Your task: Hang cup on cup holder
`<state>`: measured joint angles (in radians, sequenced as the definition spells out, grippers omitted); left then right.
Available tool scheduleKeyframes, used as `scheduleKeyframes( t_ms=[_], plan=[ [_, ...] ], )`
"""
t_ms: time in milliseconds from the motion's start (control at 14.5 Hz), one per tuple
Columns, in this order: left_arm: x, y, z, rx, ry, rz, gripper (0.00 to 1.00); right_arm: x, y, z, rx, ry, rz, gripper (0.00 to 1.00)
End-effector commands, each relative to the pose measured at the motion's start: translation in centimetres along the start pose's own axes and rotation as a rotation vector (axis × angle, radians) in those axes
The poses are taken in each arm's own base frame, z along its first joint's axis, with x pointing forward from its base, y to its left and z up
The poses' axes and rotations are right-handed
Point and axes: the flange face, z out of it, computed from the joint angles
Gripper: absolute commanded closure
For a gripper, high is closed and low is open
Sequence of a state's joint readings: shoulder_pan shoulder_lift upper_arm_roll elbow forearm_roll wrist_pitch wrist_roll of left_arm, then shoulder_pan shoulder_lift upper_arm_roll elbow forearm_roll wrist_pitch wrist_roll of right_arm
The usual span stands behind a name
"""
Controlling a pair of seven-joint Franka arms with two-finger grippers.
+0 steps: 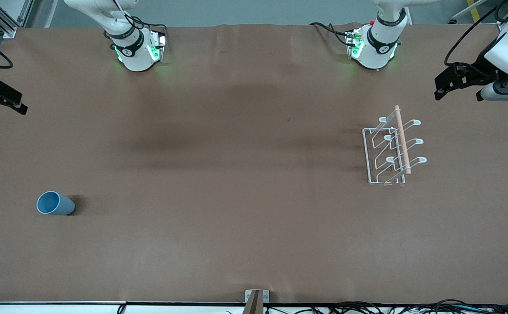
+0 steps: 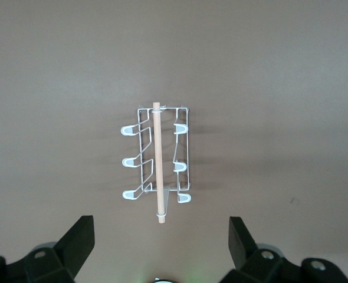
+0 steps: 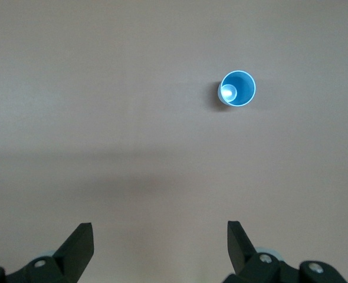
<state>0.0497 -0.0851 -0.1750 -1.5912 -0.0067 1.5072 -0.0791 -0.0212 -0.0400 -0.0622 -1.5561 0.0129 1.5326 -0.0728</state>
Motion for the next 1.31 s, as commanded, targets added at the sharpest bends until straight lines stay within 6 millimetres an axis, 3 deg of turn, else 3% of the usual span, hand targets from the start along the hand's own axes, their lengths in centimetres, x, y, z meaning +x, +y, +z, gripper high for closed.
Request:
scheduleKeyframes(
  t_ms=[0,1034,1241],
  plan=[
    [0.4,-0.1,-0.5,-0.005,0.009,0.005,0.00,0.0,0.4,-0.3,0.000,-0.002,0.003,0.00],
    [0.5,-0.3,-0.5,-0.015,0.009,0.005,0.00,0.0,1.2,-0.1,0.001,0.002,0.015,0.00],
    [0.5,-0.3,-0.5,-0.015,0.009,0.005,0.00,0.4,2.3,0.1,0.000,0.018,0.032,0.00]
  ],
)
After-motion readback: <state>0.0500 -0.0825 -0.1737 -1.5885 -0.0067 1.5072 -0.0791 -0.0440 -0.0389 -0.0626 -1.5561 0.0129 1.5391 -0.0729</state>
